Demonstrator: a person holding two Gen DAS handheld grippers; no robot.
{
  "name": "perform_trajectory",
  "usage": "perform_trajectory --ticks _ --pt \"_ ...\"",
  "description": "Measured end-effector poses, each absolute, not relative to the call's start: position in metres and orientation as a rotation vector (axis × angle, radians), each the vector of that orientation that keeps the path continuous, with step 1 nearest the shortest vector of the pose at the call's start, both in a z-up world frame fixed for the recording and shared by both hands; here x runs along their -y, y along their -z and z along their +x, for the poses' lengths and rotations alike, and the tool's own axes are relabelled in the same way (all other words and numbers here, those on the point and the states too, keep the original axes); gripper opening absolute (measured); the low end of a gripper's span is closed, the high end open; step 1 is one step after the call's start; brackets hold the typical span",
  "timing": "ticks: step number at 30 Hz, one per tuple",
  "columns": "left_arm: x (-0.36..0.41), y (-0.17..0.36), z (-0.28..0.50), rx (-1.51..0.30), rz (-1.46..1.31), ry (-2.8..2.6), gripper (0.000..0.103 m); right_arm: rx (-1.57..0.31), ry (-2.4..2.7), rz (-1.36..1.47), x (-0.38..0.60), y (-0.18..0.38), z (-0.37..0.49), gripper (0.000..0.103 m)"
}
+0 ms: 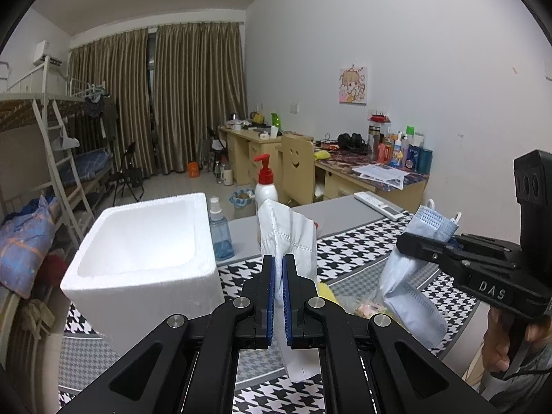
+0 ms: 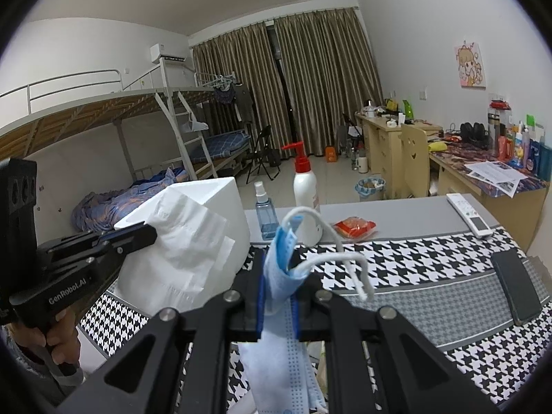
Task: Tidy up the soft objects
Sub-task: 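Lower the tissue into the foam box and open the left tool while the right tool holds the mask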
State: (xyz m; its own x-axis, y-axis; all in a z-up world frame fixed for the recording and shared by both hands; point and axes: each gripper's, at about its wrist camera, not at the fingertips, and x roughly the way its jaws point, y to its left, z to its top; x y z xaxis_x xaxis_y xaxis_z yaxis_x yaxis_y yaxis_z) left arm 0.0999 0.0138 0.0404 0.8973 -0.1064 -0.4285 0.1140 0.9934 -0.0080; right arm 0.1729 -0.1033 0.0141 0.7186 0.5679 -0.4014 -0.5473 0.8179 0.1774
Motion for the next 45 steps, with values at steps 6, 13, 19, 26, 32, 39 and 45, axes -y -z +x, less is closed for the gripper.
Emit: perform_trajectory --ticks 6,13,19,26,32,39,45 --pt "-0.012 -0.05 0.103 -0.424 0.028 0.112 0.004 -0.446 -0.6 0.032 0.101 -0.018 0.173 0.015" --pt "-0.011 -0.057 0.102 -0.403 0.039 0.111 0.004 -0.431 -0.594 0.01 0.097 -0.025 0.173 0.015" --pt "-0.013 -0.063 0.101 -0.389 0.046 0.095 0.005 -0.425 -0.591 -0.002 0.096 -0.025 0.175 0.015" --pt "-0.018 -0.071 0.104 -0.372 0.053 0.077 0.005 -0.405 -0.605 -0.014 0.091 -0.032 0.176 0.015" --pt "-0.027 -0.077 0.106 -0.357 0.056 0.05 0.005 -0.393 -0.62 -0.022 0.086 -0.037 0.179 0.015" --pt "-0.04 -0.081 0.11 -0.349 0.059 0.001 0.005 -0.391 -0.656 -0.023 0.074 -0.042 0.182 0.015" --pt "-0.051 -0.085 0.112 -0.34 0.052 -0.035 0.005 -0.383 -0.682 -0.034 0.063 -0.049 0.183 0.015"
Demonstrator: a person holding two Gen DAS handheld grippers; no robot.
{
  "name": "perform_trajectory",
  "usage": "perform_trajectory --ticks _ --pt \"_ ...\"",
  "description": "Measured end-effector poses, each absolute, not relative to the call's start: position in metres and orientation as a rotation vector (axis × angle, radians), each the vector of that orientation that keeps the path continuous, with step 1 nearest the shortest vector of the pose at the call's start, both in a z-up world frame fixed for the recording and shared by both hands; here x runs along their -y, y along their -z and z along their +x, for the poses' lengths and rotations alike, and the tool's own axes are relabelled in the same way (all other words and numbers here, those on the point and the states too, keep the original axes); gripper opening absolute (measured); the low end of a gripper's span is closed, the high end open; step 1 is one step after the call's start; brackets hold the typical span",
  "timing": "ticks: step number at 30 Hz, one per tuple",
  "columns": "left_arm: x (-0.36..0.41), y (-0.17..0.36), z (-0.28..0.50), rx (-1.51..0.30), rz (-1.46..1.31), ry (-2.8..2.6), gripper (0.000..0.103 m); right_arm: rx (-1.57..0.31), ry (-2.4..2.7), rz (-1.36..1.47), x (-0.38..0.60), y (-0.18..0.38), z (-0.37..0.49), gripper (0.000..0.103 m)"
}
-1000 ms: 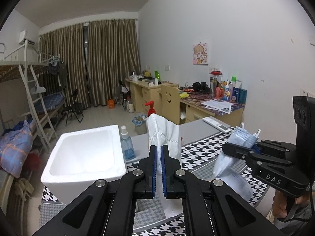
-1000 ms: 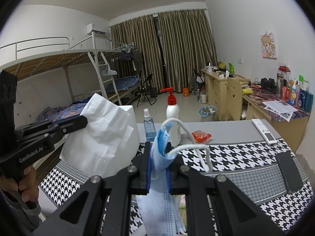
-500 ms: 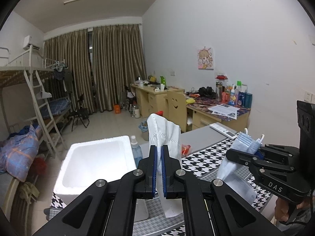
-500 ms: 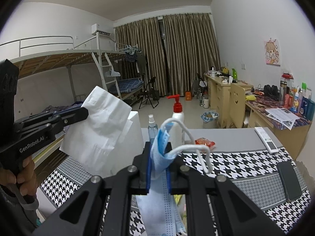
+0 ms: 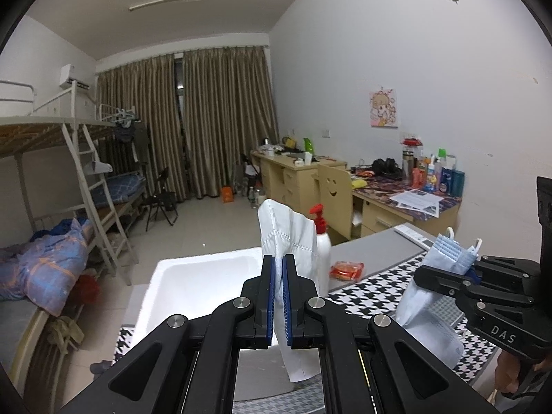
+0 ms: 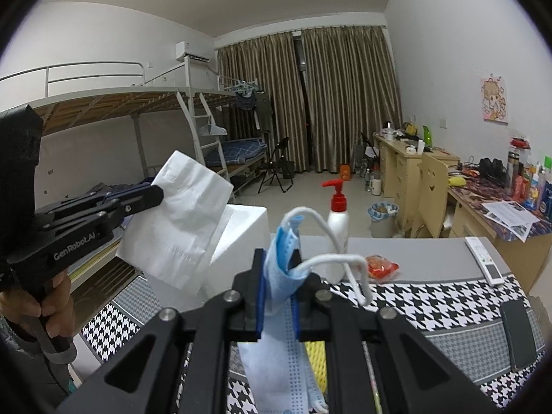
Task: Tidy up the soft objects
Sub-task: 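Lower the tissue into the foam box and open the left tool while the right tool holds the mask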
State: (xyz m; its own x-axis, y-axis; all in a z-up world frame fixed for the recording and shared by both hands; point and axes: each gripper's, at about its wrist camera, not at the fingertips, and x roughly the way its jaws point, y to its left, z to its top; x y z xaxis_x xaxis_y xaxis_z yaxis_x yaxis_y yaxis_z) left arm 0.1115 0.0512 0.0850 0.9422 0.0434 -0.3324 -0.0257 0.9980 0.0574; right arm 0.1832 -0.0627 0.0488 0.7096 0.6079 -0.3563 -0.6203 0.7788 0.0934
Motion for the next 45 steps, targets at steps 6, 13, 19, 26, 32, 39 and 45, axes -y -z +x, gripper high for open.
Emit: perform_trajectory --ticks 6,13,19,26,32,39,45 --pt "-0.066 -0.097 0.116 -0.312 0.04 -0.069 0.005 -0.379 -0.691 -0.044 0.058 -0.051 0.186 0.015" --pt "-0.081 -0.098 0.125 -0.311 0.023 -0.122 0.005 -0.384 -0.701 -0.048 0.052 -0.051 0.189 0.015" --pt "-0.093 -0.092 0.132 -0.335 0.009 -0.17 0.005 -0.387 -0.73 -0.061 0.043 -0.051 0.191 0.015" --pt "-0.102 -0.083 0.145 -0.37 0.007 -0.191 0.005 -0.394 -0.736 -0.064 0.038 -0.05 0.194 0.015" --pt "-0.111 -0.073 0.157 -0.407 -0.004 -0.201 0.005 -0.403 -0.726 -0.074 0.033 -0.048 0.195 0.015" --pt "-0.12 -0.061 0.163 -0.439 -0.011 -0.212 0.005 -0.408 -0.716 -0.083 0.028 -0.049 0.196 0.015" --pt "-0.122 -0.053 0.171 -0.473 -0.003 -0.2 0.015 -0.417 -0.711 -0.084 0.023 -0.047 0.2 0.015"
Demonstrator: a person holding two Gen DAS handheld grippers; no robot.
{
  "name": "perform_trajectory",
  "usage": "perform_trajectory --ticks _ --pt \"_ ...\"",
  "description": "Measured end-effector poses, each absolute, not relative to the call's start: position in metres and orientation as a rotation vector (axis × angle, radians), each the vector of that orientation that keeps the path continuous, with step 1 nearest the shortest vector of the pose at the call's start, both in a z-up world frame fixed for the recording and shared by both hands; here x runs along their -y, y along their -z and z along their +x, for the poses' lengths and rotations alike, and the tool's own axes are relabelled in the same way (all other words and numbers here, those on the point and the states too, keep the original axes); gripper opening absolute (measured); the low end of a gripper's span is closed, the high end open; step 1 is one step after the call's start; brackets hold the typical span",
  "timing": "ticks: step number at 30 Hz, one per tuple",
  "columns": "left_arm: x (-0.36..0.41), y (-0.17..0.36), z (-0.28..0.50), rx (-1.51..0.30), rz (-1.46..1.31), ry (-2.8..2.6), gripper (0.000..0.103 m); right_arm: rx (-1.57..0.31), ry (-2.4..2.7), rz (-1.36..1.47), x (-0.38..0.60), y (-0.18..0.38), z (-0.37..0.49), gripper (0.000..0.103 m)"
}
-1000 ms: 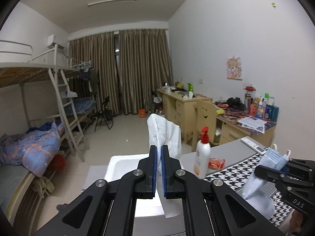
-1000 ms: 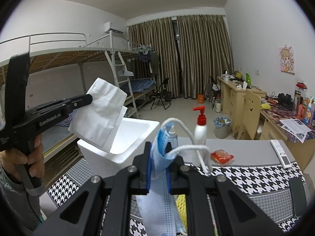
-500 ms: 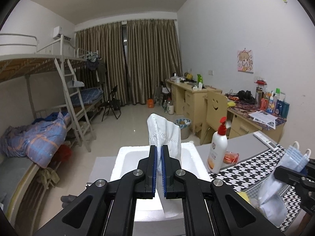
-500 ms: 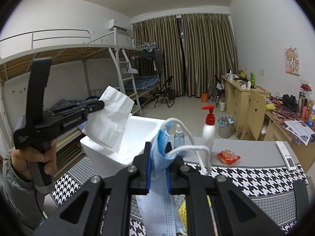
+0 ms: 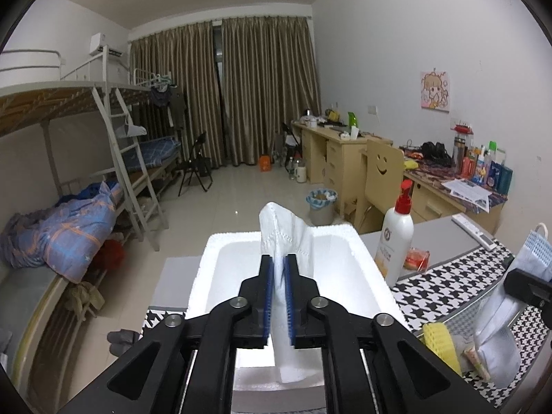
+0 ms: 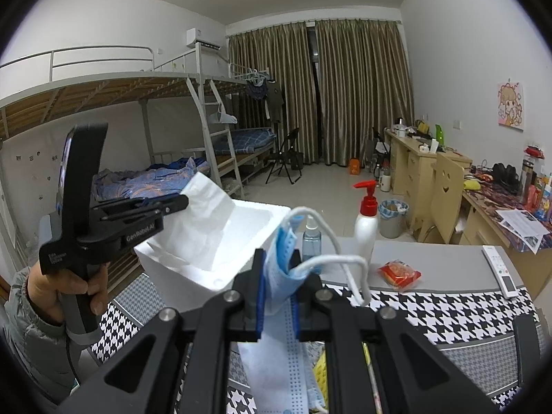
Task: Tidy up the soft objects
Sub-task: 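Lower the tissue into the foam box and open the left tool while the right tool holds the mask, then carry the blue mask over the foam box and open the right tool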
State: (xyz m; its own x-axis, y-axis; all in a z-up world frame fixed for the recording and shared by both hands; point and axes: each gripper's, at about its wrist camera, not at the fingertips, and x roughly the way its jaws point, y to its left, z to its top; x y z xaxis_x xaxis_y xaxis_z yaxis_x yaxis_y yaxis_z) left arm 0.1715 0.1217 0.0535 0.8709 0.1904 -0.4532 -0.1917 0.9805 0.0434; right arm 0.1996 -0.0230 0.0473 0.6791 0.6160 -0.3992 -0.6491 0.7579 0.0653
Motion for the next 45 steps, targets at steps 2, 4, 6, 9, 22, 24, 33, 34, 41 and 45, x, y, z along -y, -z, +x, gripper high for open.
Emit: perform_trajectory --ticks 2,4,6,9,22,24,33,34,41,45 --pt "-0.124 -0.051 0.171 -0.481 0.0 -0.203 0.038 -0.419 -0.708 -0.085 0.022 -0.047 0.201 0.015" --pt "-0.128 -0.051 0.169 -0.472 -0.018 -0.205 0.064 -0.424 -0.708 -0.082 0.021 -0.048 0.202 0.015" --pt "-0.129 -0.052 0.166 -0.461 -0.017 -0.216 0.069 -0.432 -0.706 -0.081 0.021 -0.049 0.205 0.015" --pt "-0.131 -0.054 0.162 -0.447 -0.021 -0.233 0.082 -0.445 -0.696 -0.075 0.02 -0.052 0.209 0.016" --pt "-0.132 -0.066 0.128 -0.378 -0.021 -0.273 0.102 -0.433 -0.733 -0.068 0.011 -0.069 0.205 0.016" --pt "-0.134 -0.067 0.123 -0.372 -0.027 -0.279 0.102 -0.429 -0.749 -0.067 0.009 -0.07 0.205 0.015" --pt "-0.144 -0.063 0.107 -0.364 -0.042 -0.301 0.102 -0.409 -0.779 -0.095 -0.008 -0.074 0.204 0.016" --pt "-0.145 -0.062 0.105 -0.365 -0.045 -0.302 0.102 -0.408 -0.784 -0.099 -0.011 -0.074 0.204 0.016" --pt "-0.15 -0.057 0.092 -0.362 -0.044 -0.323 0.102 -0.4 -0.817 -0.13 -0.026 -0.072 0.204 0.016" --pt "-0.153 -0.054 0.086 -0.364 -0.047 -0.325 0.102 -0.407 -0.832 -0.14 -0.036 -0.071 0.207 0.016"
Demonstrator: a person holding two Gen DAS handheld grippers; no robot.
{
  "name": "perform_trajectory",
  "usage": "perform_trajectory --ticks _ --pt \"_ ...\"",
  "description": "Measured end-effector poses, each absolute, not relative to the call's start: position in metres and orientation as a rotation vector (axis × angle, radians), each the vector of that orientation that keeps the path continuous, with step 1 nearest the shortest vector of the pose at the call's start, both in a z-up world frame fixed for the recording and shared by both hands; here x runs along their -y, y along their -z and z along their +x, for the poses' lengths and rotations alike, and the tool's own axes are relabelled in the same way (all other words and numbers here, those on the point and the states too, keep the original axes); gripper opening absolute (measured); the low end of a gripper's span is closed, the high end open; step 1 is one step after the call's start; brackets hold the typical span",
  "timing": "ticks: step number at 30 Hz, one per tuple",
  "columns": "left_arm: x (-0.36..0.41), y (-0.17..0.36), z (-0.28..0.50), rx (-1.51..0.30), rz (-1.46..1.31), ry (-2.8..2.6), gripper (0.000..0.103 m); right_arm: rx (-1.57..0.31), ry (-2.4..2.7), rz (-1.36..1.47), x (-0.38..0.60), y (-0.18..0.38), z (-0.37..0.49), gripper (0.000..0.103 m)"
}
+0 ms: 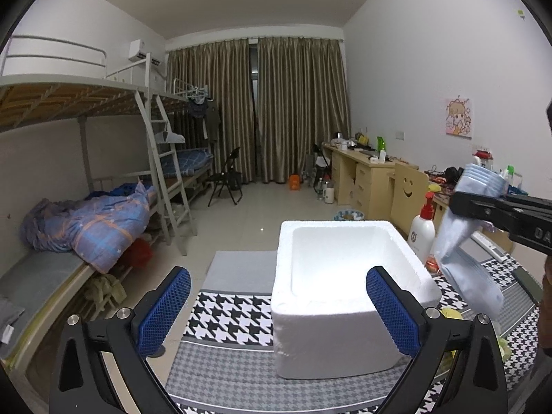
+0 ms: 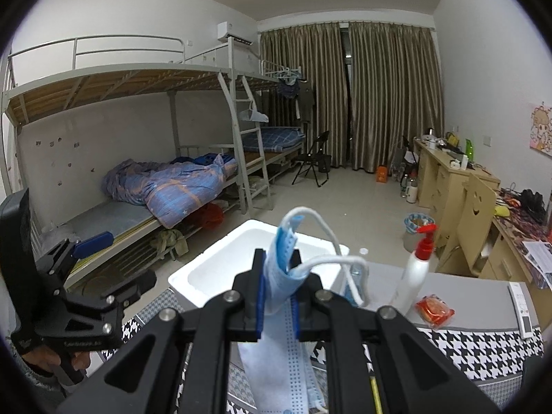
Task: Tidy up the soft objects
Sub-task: 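Carry the blue mask over the foam box and open the right tool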
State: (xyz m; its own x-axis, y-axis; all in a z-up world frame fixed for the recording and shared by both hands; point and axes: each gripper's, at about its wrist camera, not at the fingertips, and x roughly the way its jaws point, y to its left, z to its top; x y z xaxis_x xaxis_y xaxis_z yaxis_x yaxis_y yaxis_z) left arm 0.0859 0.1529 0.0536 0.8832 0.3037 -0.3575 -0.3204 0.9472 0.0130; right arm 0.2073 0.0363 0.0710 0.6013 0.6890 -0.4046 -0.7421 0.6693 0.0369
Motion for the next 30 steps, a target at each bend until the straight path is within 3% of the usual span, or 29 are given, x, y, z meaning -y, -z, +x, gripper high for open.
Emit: perform_trajectory --ticks 30 --pt "-0.182 -0.033 0.076 -0.394 -0.107 -0.364 0.102 -0.503 -0.852 -0.177 -0.094 -0.058 0.244 0.016"
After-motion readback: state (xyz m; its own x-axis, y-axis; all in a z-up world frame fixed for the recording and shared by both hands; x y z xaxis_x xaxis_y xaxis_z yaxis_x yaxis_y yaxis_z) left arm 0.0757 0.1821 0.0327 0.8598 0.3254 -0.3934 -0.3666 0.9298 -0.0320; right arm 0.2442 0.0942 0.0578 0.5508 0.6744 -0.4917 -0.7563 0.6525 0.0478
